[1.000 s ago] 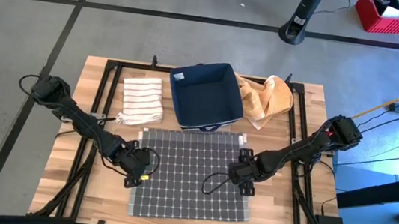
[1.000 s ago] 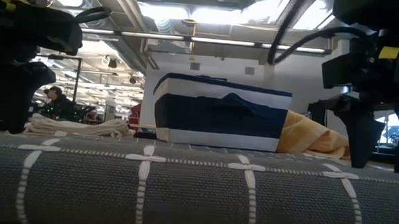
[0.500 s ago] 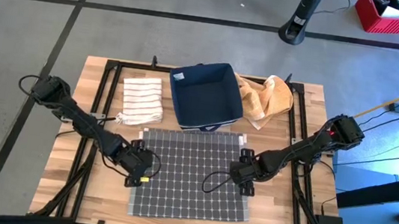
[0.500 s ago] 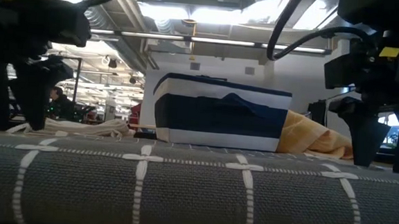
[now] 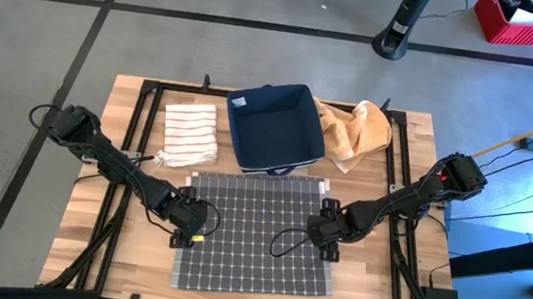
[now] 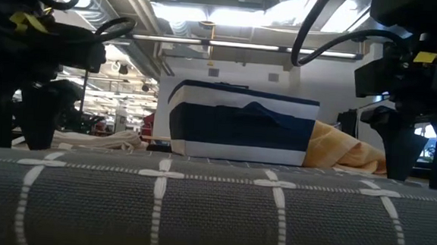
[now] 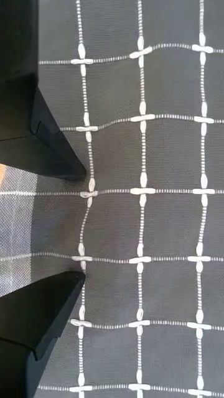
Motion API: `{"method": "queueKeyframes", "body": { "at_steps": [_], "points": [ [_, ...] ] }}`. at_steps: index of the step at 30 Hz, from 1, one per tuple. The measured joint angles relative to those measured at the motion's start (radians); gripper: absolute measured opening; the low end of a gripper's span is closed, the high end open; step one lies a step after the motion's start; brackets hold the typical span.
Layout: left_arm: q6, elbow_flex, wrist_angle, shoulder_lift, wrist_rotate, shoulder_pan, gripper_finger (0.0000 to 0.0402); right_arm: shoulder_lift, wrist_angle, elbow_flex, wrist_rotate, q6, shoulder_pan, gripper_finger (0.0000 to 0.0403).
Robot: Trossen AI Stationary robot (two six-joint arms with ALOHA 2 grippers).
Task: Fold towel
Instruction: Fold the black towel
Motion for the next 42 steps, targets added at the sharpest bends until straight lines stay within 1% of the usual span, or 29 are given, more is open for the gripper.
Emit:
{"method": "queueKeyframes", "body": {
  "at_steps": [7, 16, 20, 25, 28, 30, 35, 42],
  "points": [
    [-0.049, 0.002, -0.06, 0.013, 0.0, 0.001, 0.0249, 0.001, -0.011, 0.0, -0.003, -0.001, -0.001, 0.0266],
    [-0.051, 0.0, -0.064, 0.013, 0.002, 0.0, 0.0213, 0.001, -0.012, -0.001, -0.003, -0.018, -0.001, 0.0266],
    [-0.038, -0.002, -0.057, 0.013, 0.003, 0.0, 0.0206, 0.002, -0.027, 0.022, -0.018, -0.019, -0.001, 0.0266],
    [-0.032, -0.002, -0.054, 0.013, 0.004, 0.0, 0.0212, 0.0, -0.106, 0.109, -0.029, -0.042, -0.002, 0.0266],
    [-0.025, -0.002, -0.053, 0.013, 0.002, 0.0, 0.0221, -0.003, -0.156, 0.136, -0.003, -0.071, -0.002, 0.0266],
    [-0.024, -0.002, -0.051, 0.013, 0.002, 0.0, 0.0228, -0.002, -0.17, 0.127, 0.014, -0.082, -0.002, 0.0266],
    [-0.026, -0.003, -0.049, 0.013, -0.001, -0.001, 0.0244, -0.003, -0.145, 0.074, 0.011, -0.081, -0.002, 0.0266],
    [-0.027, -0.003, -0.05, 0.013, -0.004, -0.006, 0.0243, -0.01, -0.036, -0.003, -0.039, -0.048, -0.023, 0.0266]
  ]
}}
